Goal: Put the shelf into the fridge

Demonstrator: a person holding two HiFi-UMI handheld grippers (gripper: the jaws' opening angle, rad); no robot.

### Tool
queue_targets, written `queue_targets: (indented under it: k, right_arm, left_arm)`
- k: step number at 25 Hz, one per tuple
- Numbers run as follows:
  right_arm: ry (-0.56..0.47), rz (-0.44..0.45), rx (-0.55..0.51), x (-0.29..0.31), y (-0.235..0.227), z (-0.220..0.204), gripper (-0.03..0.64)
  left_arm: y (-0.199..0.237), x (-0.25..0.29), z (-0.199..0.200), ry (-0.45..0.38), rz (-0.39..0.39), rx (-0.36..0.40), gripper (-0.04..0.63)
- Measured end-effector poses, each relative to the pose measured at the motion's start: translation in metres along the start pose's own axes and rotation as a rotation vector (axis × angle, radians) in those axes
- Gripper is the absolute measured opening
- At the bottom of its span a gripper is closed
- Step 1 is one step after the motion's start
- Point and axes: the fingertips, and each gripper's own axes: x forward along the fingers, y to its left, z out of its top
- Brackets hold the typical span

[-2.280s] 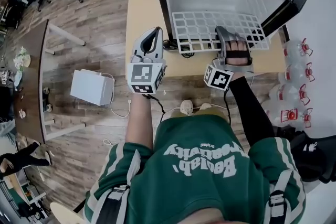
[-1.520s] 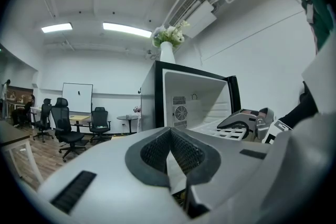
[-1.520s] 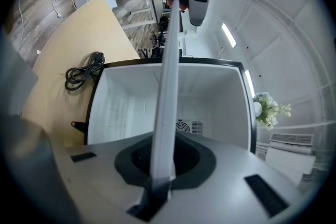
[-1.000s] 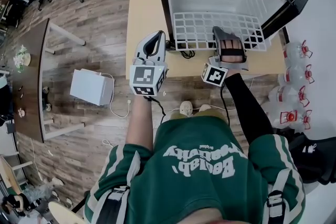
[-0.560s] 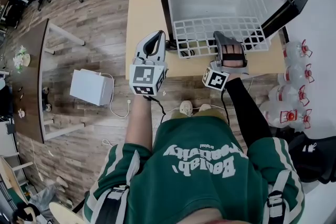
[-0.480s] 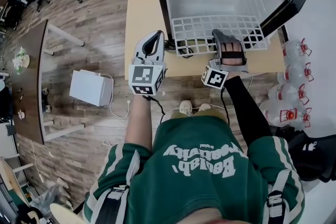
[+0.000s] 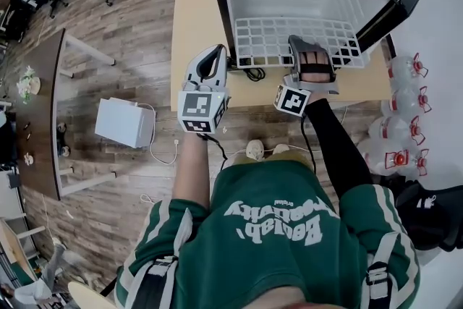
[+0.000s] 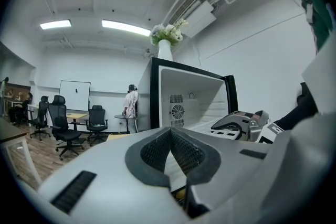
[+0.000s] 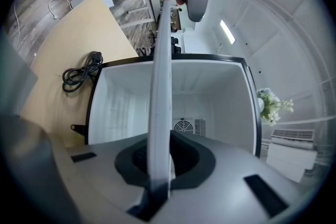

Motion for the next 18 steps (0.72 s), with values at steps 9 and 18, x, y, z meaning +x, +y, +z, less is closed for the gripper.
queue_targets:
  k: [9, 18]
  right_arm:
    - [-0.009, 0.013, 0.003, 0.018, 0.001, 0.001, 0.029]
    - [-0.028, 0.012, 0.046, 0.024, 0.009, 0.000, 0.040]
  left_arm:
    - [0.003, 0.003, 0.000, 0.001, 0.005, -0.003, -0.006]
    - [-0.003, 0.011, -0.005, 0.007, -0.007, -0.015, -0.006]
